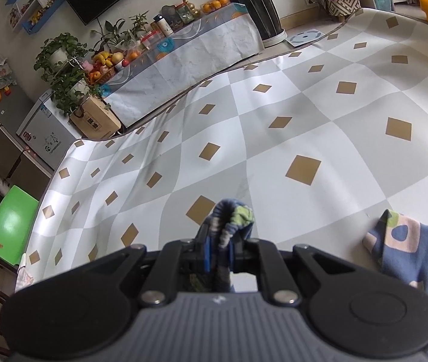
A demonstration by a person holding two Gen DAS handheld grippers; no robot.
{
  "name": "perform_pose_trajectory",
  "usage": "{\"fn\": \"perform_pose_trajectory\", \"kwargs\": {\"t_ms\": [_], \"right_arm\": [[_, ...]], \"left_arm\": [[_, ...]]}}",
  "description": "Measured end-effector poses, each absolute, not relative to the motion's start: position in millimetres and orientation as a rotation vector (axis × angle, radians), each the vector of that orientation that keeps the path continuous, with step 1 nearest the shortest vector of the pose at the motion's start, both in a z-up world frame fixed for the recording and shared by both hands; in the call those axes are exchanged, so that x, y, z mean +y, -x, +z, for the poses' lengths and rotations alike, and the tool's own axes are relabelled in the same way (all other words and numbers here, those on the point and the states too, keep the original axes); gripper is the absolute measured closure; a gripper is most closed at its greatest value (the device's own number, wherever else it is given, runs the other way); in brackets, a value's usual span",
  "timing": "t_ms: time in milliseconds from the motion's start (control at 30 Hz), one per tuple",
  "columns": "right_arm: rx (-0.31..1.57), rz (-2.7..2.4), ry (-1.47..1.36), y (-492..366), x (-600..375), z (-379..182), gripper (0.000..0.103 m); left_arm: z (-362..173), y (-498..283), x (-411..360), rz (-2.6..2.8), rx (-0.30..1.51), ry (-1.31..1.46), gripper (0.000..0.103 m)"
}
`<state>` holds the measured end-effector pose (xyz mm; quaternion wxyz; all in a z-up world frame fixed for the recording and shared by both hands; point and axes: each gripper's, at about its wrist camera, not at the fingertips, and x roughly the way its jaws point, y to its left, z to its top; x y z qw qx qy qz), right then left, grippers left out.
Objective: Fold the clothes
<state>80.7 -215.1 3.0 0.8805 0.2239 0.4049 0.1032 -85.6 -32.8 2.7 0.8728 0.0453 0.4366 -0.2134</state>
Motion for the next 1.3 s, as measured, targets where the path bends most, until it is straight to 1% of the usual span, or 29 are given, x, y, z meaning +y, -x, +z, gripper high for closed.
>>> {"fn": "perform_pose_trajectory", "kwargs": {"t_ms": [133, 167, 233, 300, 333, 400, 433, 633, 767, 1000, 1100, 1167, 1233, 1267, 1300], "right_arm": [[0.85, 0.24, -0.433, -80.5, -213.3, 4.4, 0.092], [0.855, 0.244, -0.414, -80.4, -213.3, 4.8, 0.09], [0.875, 0.235, -0.382, -80.4, -215.2, 3.9, 0.089], [0.902, 0.194, -0.374, -79.6, -221.9, 0.7, 0.083], [0.915, 0.174, -0.378, -79.2, -226.2, -1.1, 0.082], [0.937, 0.137, -0.424, -77.6, -239.5, -5.0, 0.074], [0.942, 0.12, -0.45, -76.6, -246.0, -6.7, 0.073], [0.958, 0.064, -0.584, -71.4, -272.2, -15.1, 0.07], [0.955, 0.073, -0.574, -71.1, -270.0, -14.6, 0.07], [0.961, 0.079, -0.572, -73.9, -267.8, -13.6, 0.066], [0.963, 0.081, -0.576, -75.2, -267.8, -13.9, 0.065], [0.966, 0.081, -0.569, -75.8, -266.9, -14.2, 0.064], [0.967, 0.081, -0.563, -76.4, -266.2, -14.5, 0.063], [0.968, 0.081, -0.562, -76.7, -266.0, -14.6, 0.063], [0.968, 0.08, -0.561, -76.9, -265.7, -14.7, 0.063]], "left_arm": [[-5.7, 92.6, -49.0, -0.457, 0.917, -0.249, 0.035], [-9.1, 94.0, -53.1, -0.451, 0.916, -0.289, 0.035], [-17.7, 95.2, -59.5, -0.435, 0.921, -0.354, 0.035], [-25.6, 96.7, -65.2, -0.43, 0.928, -0.404, 0.035], [-28.5, 97.7, -68.2, -0.434, 0.925, -0.423, 0.035], [-33.5, 101.2, -75.9, -0.45, 0.913, -0.471, 0.035], [-36.1, 103.6, -80.6, -0.459, 0.902, -0.504, 0.035], [-52.5, 112.5, -101.4, -0.474, 0.847, -0.684, 0.035], [-58.9, 110.4, -104.6, -0.476, 0.848, -0.708, 0.035], [-69.4, 105.8, -109.6, -0.482, 0.852, -0.741, 0.036], [-75.2, 104.0, -113.6, -0.5, 0.857, -0.764, 0.048], [-75.6, 102.2, -113.8, -0.493, 0.849, -0.755, 0.054], [-75.0, 99.0, -112.2, -0.488, 0.863, -0.728, 0.069], [-74.3, 98.2, -111.2, -0.487, 0.867, -0.716, 0.073], [-73.3, 98.1, -110.4, -0.485, 0.866, -0.707, 0.084]]}}
